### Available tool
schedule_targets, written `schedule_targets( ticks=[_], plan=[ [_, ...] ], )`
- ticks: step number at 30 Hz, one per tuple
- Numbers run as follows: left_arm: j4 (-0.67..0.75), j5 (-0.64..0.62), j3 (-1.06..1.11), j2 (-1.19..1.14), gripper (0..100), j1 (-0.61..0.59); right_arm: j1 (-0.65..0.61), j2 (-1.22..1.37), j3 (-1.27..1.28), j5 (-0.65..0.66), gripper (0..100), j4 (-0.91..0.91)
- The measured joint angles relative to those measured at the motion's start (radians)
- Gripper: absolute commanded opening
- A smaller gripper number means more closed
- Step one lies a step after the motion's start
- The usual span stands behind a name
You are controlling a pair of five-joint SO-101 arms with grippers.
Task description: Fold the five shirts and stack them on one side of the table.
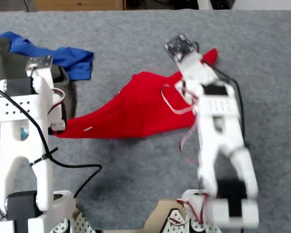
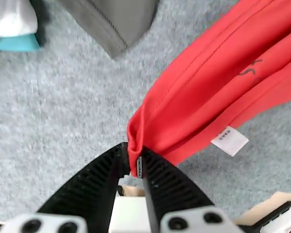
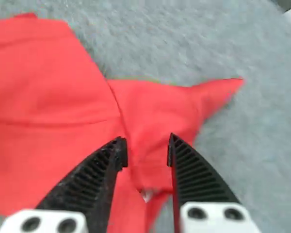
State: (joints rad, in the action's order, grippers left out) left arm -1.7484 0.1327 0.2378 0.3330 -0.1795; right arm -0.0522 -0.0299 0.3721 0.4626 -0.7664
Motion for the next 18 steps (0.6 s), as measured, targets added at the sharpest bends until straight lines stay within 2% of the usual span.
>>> schedule_targets(
  ticks=[4, 7, 14, 18],
  plan=[
    [0.000, 0.000, 0.026, 0.000, 2, -0.008, 0.003, 0.270, -0.218, -0.028, 0.0, -0.137],
    [0.000, 0.000, 0.028, 0.000, 2, -0.054, 0.014, 0.365, -0.327, -0.028, 2.9, -0.242],
    [0.000, 0.103, 0.061, 0.000, 2, -0.206, 0.117, 0.361, -0.382, -0.029, 0.5, -0.362],
    [0.000, 0.149, 0.109, 0.000, 2, -0.267, 0.209, 0.264, -0.382, -0.021, 0.4, -0.439]
  ],
)
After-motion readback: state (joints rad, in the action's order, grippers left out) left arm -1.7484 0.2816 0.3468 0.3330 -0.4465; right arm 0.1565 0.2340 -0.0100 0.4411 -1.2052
